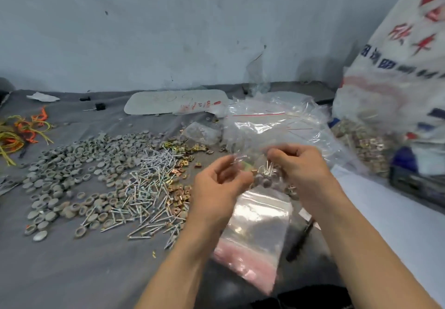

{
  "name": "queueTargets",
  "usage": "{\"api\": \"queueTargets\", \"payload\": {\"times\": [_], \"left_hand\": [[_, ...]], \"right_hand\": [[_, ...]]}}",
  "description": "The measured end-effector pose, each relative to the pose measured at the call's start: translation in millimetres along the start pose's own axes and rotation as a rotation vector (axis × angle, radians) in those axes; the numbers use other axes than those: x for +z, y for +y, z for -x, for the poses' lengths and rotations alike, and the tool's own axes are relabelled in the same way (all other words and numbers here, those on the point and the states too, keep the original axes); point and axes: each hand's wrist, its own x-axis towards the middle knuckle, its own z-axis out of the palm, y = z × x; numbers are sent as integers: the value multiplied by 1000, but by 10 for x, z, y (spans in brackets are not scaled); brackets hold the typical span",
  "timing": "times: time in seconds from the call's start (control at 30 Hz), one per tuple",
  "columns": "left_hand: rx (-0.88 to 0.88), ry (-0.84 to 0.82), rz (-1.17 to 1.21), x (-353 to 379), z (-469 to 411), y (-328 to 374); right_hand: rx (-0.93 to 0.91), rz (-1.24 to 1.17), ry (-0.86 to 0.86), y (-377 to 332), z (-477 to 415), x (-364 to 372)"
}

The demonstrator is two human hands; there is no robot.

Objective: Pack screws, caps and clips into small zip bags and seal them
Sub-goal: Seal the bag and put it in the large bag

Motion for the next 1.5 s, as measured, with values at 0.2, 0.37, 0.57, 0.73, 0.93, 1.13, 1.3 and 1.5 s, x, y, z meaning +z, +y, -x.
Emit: {"api": "queueTargets", "payload": {"times": [0.2, 0.37, 0.57, 0.73, 0.93, 1.13, 1.3, 1.5], "left_hand": [[109, -115, -740, -67, 198, -250], [136, -319, -985, -4, 319, -339], [161, -486, -1086, 0, 367, -304], [182, -477, -1117, 19, 359, -287], [173, -255, -1003, 77, 346, -378], [72, -4, -601, 47, 310, -394], [-18, 175, -134, -19, 207, -325], [109, -18, -193, -154, 217, -233]], "right_hand": [[-142, 351, 582, 62, -147, -489], [-309, 671, 93, 158, -58, -358], [-173, 1127, -239, 371, -91, -356], [-219, 817, -106, 304, 97, -322], [-180, 988, -440, 202, 442, -278], [-96, 713, -482, 177, 435, -301], [-122, 573, -388, 192, 403, -244], [-211, 435, -141, 149, 371, -138]]}}
